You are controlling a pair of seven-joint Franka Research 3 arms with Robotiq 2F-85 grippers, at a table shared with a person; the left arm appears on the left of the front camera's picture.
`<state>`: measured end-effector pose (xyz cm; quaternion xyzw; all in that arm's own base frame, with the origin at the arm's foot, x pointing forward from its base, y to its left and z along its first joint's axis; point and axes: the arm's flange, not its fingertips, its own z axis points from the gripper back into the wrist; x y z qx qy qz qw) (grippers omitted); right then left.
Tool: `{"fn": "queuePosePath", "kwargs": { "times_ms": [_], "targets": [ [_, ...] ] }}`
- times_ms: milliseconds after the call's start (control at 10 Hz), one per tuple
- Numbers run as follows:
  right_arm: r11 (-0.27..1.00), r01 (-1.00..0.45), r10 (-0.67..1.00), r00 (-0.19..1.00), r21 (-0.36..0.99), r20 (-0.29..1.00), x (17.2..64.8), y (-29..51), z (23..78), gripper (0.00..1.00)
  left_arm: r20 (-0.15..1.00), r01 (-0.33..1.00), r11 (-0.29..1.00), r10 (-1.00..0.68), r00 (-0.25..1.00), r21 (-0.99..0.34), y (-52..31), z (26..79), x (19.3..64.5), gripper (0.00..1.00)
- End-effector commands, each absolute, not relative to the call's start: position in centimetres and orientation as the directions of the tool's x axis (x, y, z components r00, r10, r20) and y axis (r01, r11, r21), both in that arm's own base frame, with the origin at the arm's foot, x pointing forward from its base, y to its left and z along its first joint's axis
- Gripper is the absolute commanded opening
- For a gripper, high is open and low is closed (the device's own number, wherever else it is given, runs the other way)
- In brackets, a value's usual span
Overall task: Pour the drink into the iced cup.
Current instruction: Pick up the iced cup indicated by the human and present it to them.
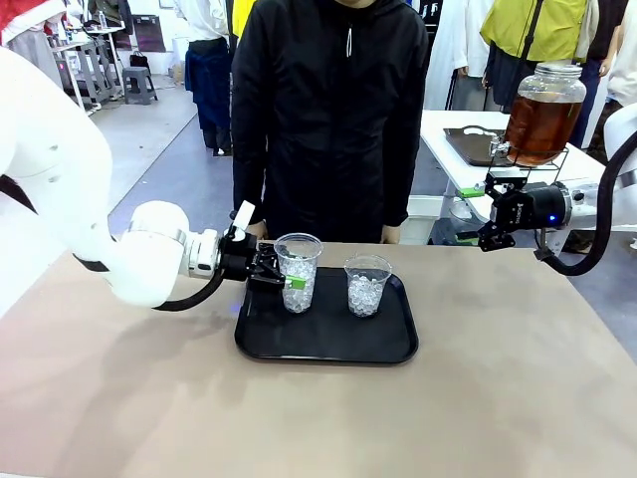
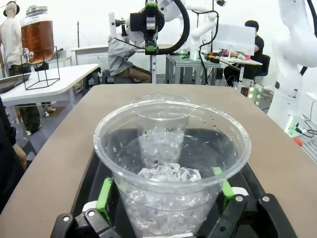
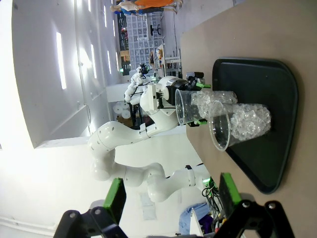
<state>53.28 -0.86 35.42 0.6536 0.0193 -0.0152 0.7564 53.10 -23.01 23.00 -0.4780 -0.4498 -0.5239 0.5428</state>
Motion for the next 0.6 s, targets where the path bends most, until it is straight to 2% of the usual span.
{"fn": "queuePosePath", "kwargs": {
  "times_ms": [0, 500],
  "targets": [
    [0.147, 0.045, 0.000, 0.999, 0.988, -0.046, 53.37, -0.86, 35.57, 1.00, 0.987, 0.997, -0.002, -0.147, 0.070, -0.071, -23.50, 23.02, 53.36, 0.63],
    [0.147, 0.045, 0.000, 0.999, 0.988, -0.046, 53.37, -0.86, 35.57, 1.00, 0.995, 0.999, -0.006, -0.091, 0.047, -0.048, -23.20, 23.49, 53.09, 0.63]
  ]
}}
